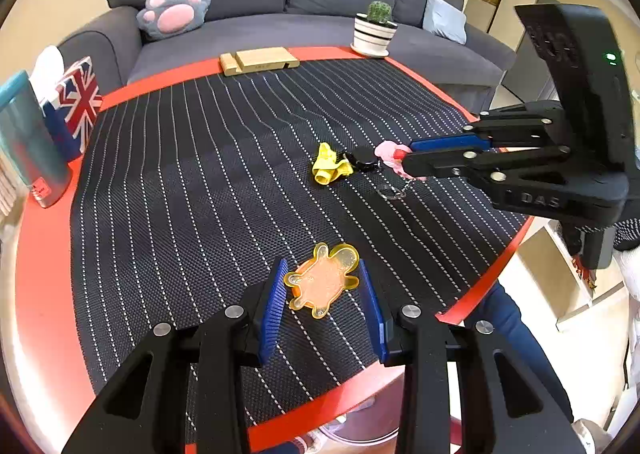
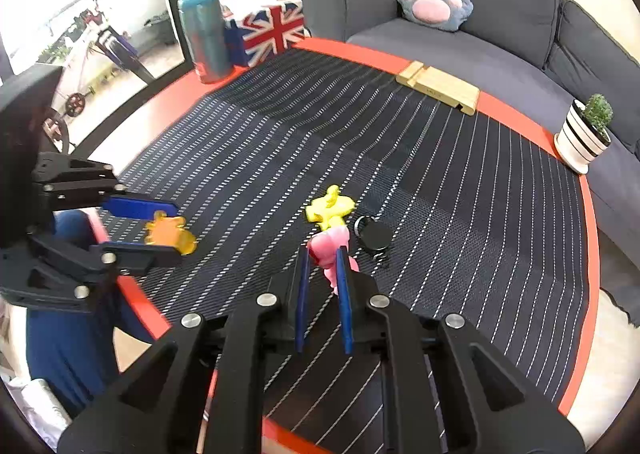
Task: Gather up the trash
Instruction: 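Carry both toys over the bin while the right gripper opens to drop the pig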
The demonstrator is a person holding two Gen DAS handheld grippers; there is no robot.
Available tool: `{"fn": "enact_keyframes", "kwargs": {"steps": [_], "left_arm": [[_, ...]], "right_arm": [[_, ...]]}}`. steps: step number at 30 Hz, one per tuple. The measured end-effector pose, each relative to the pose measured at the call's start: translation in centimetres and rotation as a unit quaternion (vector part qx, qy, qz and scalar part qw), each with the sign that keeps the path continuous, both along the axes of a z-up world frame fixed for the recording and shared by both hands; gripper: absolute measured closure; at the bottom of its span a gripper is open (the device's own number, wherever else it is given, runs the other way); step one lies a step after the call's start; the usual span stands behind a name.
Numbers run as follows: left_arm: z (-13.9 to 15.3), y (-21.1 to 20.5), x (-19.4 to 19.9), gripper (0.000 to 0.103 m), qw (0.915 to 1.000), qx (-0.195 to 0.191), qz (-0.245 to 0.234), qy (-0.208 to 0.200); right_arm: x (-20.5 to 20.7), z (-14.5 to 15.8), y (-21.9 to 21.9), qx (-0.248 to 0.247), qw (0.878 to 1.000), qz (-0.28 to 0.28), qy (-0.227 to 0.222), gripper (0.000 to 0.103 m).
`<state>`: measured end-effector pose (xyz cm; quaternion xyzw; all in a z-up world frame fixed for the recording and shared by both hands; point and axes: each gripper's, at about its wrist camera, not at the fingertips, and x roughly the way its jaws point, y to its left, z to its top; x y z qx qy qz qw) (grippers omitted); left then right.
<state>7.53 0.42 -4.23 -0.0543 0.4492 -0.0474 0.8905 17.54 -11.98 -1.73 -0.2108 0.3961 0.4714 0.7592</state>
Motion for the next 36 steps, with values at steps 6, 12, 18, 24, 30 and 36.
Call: {"fn": "enact_keyframes", "kwargs": {"steps": [6,12,18,24,30,36], "left_arm": [[1.0,-1.1,-1.1,0.067,0.9999,0.005,-0.007,-0.012],[1.7,-2.5,-2.9,0.067,0.9995,0.012,-0.018,-0.023],[2.1,-3.9,-5.0,0.067,0.9989,0.013,-0.030,-0.033],[2.2,-4.7,-6.8,0.067,0.9986,0.007,-0.034,-0.039],[1.6,-5.2,-8.4,0.067,0.9987,-0.003,-0.036,-0.036],[0.8,-5.3,-9.6,0.067,0.9990,-0.011,-0.033,-0.029]], "right_arm": [[-2.5,1.3,-1.8,0.018,1.000,0.002,-0.007,0.090],[-5.4,2.7,-4.1,0.046,0.999,0.003,-0.005,0.090],[-8.3,3.4,-6.6,0.073,0.997,0.004,0.000,0.090],[-11.0,2.6,-8.5,0.080,0.997,0.006,0.019,0.090],[-13.1,1.1,-9.5,0.080,0.996,0.007,0.043,0.090],[-14.3,-0.4,-9.6,0.075,0.995,0.013,0.065,0.090]]}}
